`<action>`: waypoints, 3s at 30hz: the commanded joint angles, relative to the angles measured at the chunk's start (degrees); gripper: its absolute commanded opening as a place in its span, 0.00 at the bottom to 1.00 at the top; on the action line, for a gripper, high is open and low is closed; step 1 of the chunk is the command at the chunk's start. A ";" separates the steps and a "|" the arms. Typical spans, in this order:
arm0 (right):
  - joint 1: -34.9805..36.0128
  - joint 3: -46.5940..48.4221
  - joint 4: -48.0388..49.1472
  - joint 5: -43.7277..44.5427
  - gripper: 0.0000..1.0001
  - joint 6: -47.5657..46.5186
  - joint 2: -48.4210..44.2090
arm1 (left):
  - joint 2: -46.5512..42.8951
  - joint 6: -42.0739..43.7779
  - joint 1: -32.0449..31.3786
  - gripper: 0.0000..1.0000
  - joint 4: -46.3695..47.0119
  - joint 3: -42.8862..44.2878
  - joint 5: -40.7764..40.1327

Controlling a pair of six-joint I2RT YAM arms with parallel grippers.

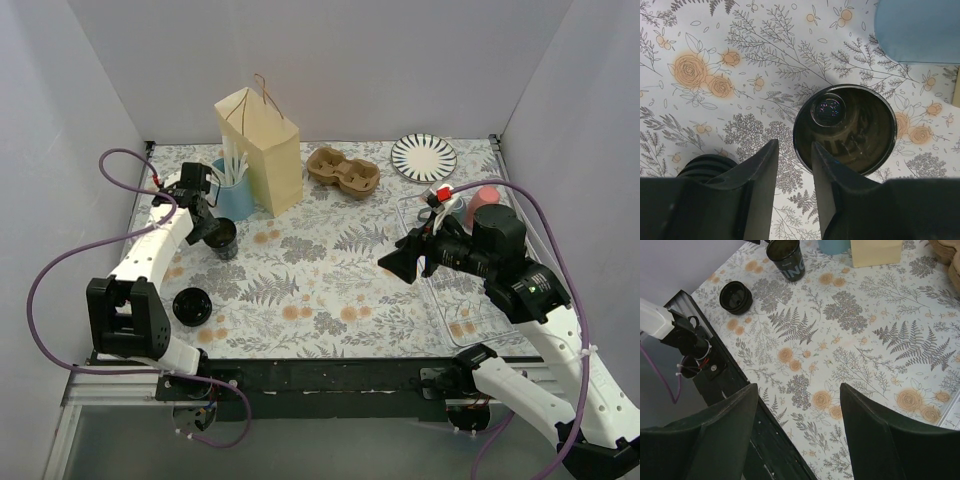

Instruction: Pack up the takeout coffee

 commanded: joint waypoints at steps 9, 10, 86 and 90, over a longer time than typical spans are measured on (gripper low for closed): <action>0.17 1.12 1.84 -0.56 0.74 0.07 0.05 | 0.51 3.28 1.30 0.27 5.49 -4.38 1.07; 0.17 1.12 1.67 -0.56 0.74 0.06 0.05 | 0.33 3.54 1.30 0.26 5.93 -4.64 1.34; 0.17 1.82 -0.26 -0.47 0.75 1.21 2.25 | 2.26 6.36 1.39 0.17 6.90 -2.01 4.15; 0.17 2.00 -0.71 -0.12 0.75 0.86 2.16 | 2.44 6.44 1.39 0.13 7.26 -2.27 4.15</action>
